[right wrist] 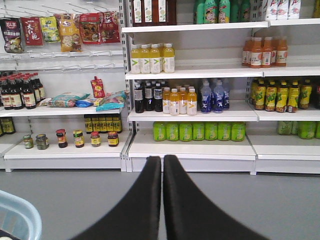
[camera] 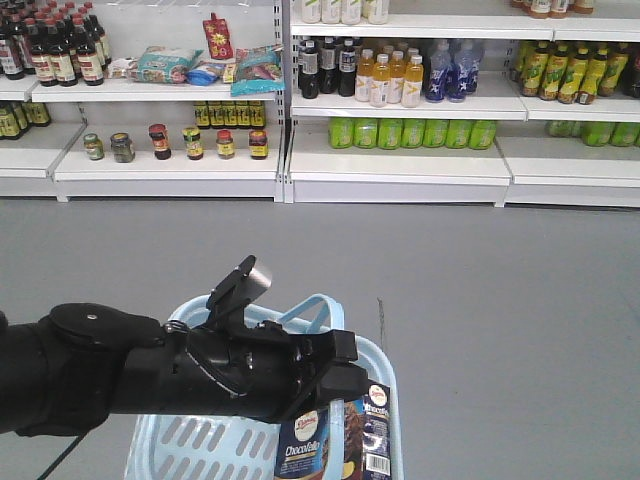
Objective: Left arm holds basket, right arm returns cookies
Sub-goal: 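Drive toward the bottle shelves carrying the basket with the left gripper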
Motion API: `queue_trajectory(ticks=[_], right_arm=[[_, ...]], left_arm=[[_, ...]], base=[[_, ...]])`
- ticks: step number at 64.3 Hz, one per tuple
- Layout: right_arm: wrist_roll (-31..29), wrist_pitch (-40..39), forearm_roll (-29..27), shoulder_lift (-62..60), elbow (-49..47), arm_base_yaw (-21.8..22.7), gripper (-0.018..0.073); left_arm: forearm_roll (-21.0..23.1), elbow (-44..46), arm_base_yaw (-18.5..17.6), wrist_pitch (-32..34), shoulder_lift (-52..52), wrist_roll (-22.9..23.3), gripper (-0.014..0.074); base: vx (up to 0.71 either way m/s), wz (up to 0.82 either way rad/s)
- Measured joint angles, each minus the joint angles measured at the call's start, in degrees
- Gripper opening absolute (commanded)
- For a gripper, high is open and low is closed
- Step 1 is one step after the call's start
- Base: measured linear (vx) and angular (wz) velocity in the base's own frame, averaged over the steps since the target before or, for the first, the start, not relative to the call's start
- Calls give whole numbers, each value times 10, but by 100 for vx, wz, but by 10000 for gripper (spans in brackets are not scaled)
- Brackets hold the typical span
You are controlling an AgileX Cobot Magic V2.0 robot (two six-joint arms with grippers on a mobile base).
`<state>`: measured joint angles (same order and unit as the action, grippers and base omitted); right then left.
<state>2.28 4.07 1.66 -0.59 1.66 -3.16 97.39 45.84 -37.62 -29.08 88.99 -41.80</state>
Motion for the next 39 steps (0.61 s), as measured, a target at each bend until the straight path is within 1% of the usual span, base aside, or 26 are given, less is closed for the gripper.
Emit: queue_trajectory(ticks=[18, 39], right_arm=[[0, 0, 0, 0, 0, 0, -8], [0, 0, 0, 0, 0, 0, -8]], left_arm=[[0, 0, 0, 0, 0, 0, -8], [0, 0, 0, 0, 0, 0, -8]], base=[[33, -4], [32, 2]])
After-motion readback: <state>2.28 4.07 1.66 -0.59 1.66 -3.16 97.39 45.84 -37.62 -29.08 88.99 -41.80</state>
